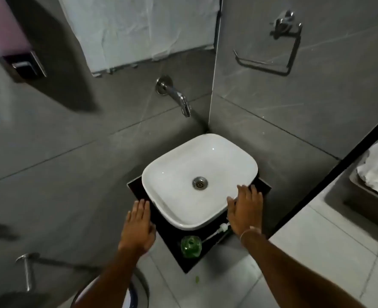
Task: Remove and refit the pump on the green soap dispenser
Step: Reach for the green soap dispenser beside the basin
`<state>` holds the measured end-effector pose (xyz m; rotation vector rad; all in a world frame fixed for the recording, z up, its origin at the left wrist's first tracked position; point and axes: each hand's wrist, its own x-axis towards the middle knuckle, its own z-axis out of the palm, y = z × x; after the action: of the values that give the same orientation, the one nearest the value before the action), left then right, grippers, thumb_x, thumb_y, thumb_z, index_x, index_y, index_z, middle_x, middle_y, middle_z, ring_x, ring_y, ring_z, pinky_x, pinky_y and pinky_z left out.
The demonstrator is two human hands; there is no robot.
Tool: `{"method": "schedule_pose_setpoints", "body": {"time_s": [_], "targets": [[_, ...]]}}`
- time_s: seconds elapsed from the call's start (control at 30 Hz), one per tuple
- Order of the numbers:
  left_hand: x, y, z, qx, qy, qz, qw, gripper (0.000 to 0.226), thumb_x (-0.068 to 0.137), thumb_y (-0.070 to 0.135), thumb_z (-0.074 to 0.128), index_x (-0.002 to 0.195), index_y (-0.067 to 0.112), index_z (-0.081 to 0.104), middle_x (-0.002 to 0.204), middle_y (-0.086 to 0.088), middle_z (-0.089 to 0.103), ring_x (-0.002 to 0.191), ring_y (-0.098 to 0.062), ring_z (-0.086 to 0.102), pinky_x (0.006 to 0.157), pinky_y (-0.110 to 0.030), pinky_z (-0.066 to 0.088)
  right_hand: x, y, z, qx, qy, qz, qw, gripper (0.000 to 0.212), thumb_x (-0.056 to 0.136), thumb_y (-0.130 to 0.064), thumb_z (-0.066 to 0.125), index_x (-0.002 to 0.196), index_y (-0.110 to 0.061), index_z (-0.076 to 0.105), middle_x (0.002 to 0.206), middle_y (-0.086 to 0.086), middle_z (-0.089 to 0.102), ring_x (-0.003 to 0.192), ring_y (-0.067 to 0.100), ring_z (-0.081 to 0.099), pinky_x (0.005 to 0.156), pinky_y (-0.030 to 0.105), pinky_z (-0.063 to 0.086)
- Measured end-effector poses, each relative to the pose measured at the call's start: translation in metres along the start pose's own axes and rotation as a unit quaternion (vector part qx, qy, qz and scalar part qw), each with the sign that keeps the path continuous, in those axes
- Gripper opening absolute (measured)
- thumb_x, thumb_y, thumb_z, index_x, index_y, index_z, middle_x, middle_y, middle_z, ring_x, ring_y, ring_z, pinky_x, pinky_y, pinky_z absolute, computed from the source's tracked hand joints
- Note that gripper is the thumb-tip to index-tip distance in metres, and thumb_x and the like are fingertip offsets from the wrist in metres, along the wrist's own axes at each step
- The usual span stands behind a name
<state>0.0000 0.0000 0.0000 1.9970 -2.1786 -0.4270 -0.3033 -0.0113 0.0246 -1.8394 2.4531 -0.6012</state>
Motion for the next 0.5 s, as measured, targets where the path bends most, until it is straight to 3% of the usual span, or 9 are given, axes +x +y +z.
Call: {"method": "schedule_pose_setpoints", "body": {"time_s": [0.1, 0.2, 0.27, 0.4, 0.5], "targets": [[-0.021, 0.002, 0.046, -0.01, -0.09, -0.025, 0.996, 0.084, 0.087, 0.034, 0.047, 0.15, 0.01, -0.002, 0.162, -0.014, -0.003, 0.15, -0.029, -0.006, 0.121, -0.043, 0.002, -0.027, 0.01, 0.032, 0.01, -0.042, 0.057, 0.997, 0.037, 0.087, -0.029, 0.055, 0.113, -0.005, 0.065, 0.111, 0.019, 0.068, 0.112, 0.041, 0.056, 0.104, 0.051, 0.039], [-0.036, 0.011, 0.08, -0.043, -0.148, -0.047, 0.987, 0.09, 0.084, 0.042, 0.058, 0.151, 0.019, 0.003, 0.162, -0.012, 0.0, 0.15, -0.029, -0.004, 0.122, -0.043, 0.007, -0.039, 0.016, 0.058, 0.019, -0.183, 0.183, 0.966, 0.038, 0.093, -0.042, 0.048, 0.113, -0.015, 0.066, 0.119, 0.012, 0.067, 0.117, 0.034, 0.054, 0.102, 0.042, 0.039], [-0.036, 0.019, 0.089, -0.069, -0.168, -0.059, 0.982, 0.093, 0.078, 0.048, 0.064, 0.151, 0.025, 0.01, 0.163, -0.01, 0.003, 0.15, -0.029, -0.002, 0.122, -0.043, 0.013, -0.033, 0.016, 0.069, 0.063, -0.233, 0.274, 0.931, 0.046, 0.09, -0.053, 0.048, 0.11, -0.016, 0.069, 0.118, 0.013, 0.069, 0.116, 0.034, 0.058, 0.1, 0.041, 0.044], [-0.03, 0.035, 0.1, -0.155, -0.16, -0.079, 0.972, 0.098, 0.067, 0.051, 0.075, 0.148, 0.026, 0.025, 0.161, -0.01, 0.013, 0.149, -0.03, 0.006, 0.12, -0.043, 0.021, -0.025, 0.017, 0.087, 0.115, -0.265, 0.37, 0.883, 0.069, 0.081, -0.069, 0.051, 0.11, -0.009, 0.069, 0.113, 0.019, 0.071, 0.112, 0.037, 0.062, 0.097, 0.047, 0.049], [-0.023, 0.04, 0.104, -0.177, -0.149, -0.083, 0.969, 0.098, 0.061, 0.049, 0.078, 0.145, 0.028, 0.032, 0.159, -0.013, 0.019, 0.148, -0.031, 0.009, 0.118, -0.043, 0.024, -0.018, 0.023, 0.101, 0.128, -0.288, 0.405, 0.858, 0.074, 0.081, -0.068, 0.054, 0.117, -0.004, 0.065, 0.12, 0.023, 0.067, 0.117, 0.037, 0.06, 0.102, 0.048, 0.046]]}}
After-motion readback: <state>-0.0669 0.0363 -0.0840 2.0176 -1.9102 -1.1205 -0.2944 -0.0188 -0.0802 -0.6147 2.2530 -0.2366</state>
